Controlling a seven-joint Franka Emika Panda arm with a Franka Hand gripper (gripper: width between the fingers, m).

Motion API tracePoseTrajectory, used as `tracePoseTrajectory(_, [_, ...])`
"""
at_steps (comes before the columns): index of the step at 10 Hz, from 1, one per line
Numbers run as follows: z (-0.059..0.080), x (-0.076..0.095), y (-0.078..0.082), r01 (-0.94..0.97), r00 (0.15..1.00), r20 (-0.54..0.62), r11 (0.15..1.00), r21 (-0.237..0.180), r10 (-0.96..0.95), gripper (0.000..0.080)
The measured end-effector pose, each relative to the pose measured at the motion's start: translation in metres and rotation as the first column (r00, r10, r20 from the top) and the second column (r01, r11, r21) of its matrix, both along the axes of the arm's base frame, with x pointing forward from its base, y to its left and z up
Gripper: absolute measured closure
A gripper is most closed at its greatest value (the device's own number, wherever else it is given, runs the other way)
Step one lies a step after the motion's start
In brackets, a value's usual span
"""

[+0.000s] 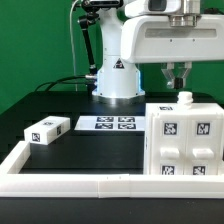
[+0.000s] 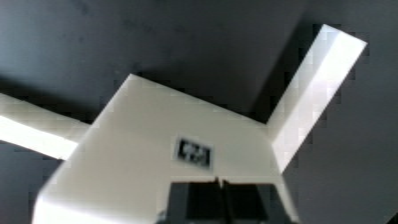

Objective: Assemble cabinet

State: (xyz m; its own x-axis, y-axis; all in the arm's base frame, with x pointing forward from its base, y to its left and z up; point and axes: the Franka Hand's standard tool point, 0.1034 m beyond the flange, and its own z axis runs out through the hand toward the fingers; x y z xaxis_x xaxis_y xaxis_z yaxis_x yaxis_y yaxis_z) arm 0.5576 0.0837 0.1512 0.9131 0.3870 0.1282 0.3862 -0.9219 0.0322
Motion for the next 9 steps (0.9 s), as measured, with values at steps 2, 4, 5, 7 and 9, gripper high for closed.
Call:
tracePoseTrajectory(2, [-0.002, 0.002, 0.002, -0.004, 1.000, -0.002, 1.000, 0.000, 0.004, 0.0797])
tracePoseTrajectory(4, [-0.004, 0.000, 0.001, -0.004, 1.000, -0.003, 1.000, 0.000, 0.004, 0.0506])
tracePoseTrajectory(5, [-0.013, -0.011, -0.007, 0.002, 1.000, 0.007, 1.000, 0.001, -0.002, 0.0506])
tracePoseTrajectory(7, [-0.034, -0.054, -0.041, 0.053, 0.998, -0.044, 0.998, -0.016, -0.054, 0.0216])
tracePoseTrajectory(9, [-0.048, -0.082, -0.084, 0.073, 0.995, -0.062, 0.997, -0.031, -0.075, 0.0087])
